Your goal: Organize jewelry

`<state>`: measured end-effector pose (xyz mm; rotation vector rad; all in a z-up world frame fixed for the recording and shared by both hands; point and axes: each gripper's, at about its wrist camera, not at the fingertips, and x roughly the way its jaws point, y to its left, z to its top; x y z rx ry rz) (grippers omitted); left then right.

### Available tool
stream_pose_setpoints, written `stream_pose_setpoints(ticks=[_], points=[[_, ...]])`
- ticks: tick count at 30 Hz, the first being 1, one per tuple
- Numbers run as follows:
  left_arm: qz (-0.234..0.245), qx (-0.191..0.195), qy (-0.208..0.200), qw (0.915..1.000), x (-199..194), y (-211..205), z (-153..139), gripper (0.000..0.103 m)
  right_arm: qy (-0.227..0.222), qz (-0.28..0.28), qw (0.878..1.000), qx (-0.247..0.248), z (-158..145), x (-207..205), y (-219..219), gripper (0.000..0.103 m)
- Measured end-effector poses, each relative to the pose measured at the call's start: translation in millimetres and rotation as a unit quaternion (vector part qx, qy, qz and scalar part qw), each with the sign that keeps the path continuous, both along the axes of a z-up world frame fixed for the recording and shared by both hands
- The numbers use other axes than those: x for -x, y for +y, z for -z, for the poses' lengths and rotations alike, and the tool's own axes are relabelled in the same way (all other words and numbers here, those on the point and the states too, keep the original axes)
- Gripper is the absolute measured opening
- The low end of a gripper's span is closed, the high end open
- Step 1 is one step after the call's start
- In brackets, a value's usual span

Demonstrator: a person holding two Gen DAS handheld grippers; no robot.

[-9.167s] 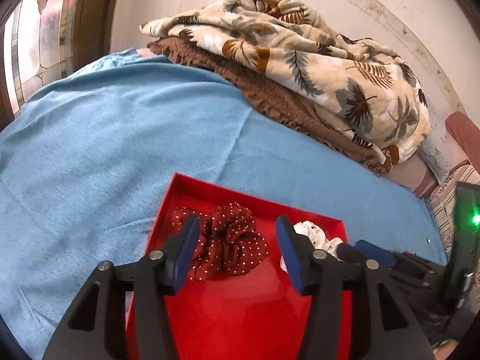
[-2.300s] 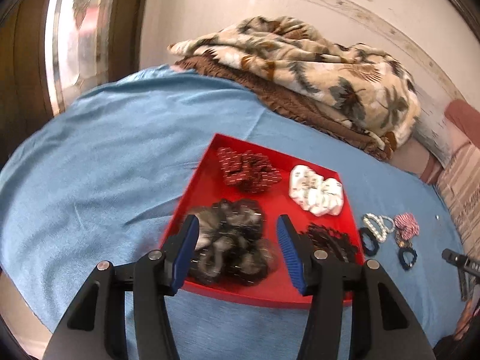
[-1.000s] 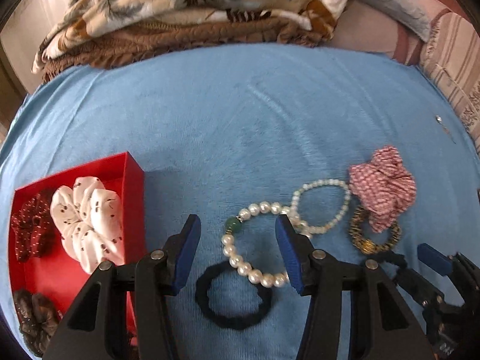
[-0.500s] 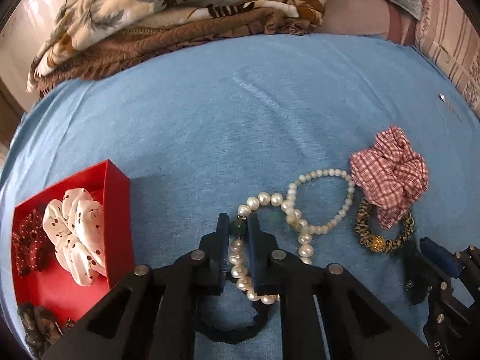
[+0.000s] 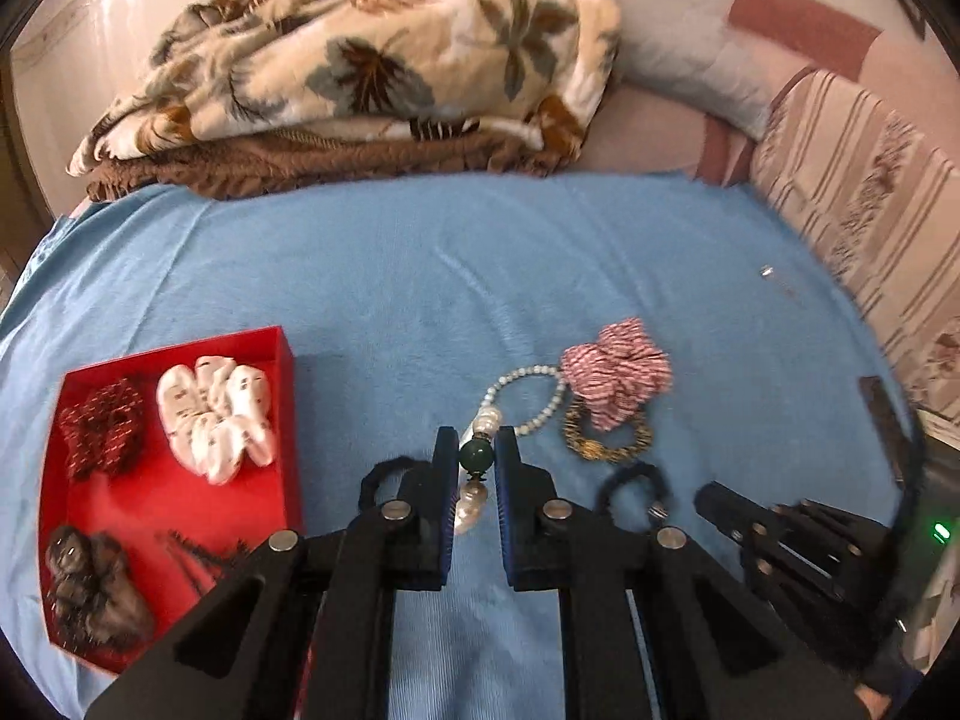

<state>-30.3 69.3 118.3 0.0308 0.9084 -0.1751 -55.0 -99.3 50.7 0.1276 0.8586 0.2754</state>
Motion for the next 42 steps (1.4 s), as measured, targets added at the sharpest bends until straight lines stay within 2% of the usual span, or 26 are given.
stream_pose_setpoints(ticks=[4,6,8,10,14,17,18,19,22,27,31,36,42], points=[[0.003,0.029,0.003,0.9996,20,10,-13,0.011,0.012,0.008,1.000,-0.019,1,-2,-6,0.003],[0.007,0.043,0.010,0.9990,26,13,-11,0.011,0.015,0.005,1.000,-0.013,4,-4,-2,0.008],[0.013,0.062,0.021,0.9978,31,13,-5,0.011,0.015,-0.005,1.000,0.002,7,-8,4,0.028],[0.017,0.079,0.033,0.9962,35,13,3,0.011,0.014,-0.007,1.000,0.014,10,-15,8,0.037],[0.025,0.086,0.050,0.9947,40,8,23,0.011,0.028,-0.028,0.999,0.031,21,-33,16,0.037],[0.026,0.068,0.065,0.9952,40,7,44,0.011,0.032,-0.048,0.997,0.057,29,-40,25,0.035],[0.022,0.065,0.070,0.9952,39,7,52,0.011,0.029,-0.052,0.996,0.063,28,-40,27,0.031],[0.019,0.063,0.073,0.9952,38,8,55,0.011,0.027,-0.060,0.996,0.064,27,-38,29,0.009],[0.010,0.061,0.067,0.9958,40,11,56,0.011,0.029,-0.056,0.997,0.042,22,-34,24,0.007],[0.013,0.062,0.036,0.9973,58,17,34,0.011,0.014,-0.028,0.999,-0.029,0,-17,3,0.006],[0.013,0.059,0.012,0.9981,73,23,16,0.011,-0.001,0.002,0.999,-0.046,-13,2,-12,0.006],[0.009,0.044,-0.024,0.9987,94,41,-9,0.012,-0.017,0.023,0.999,-0.031,-23,22,-16,0.007],[-0.014,0.022,-0.057,0.9980,110,79,-30,0.012,-0.037,-0.007,0.999,0.009,-36,45,12,0.007]])
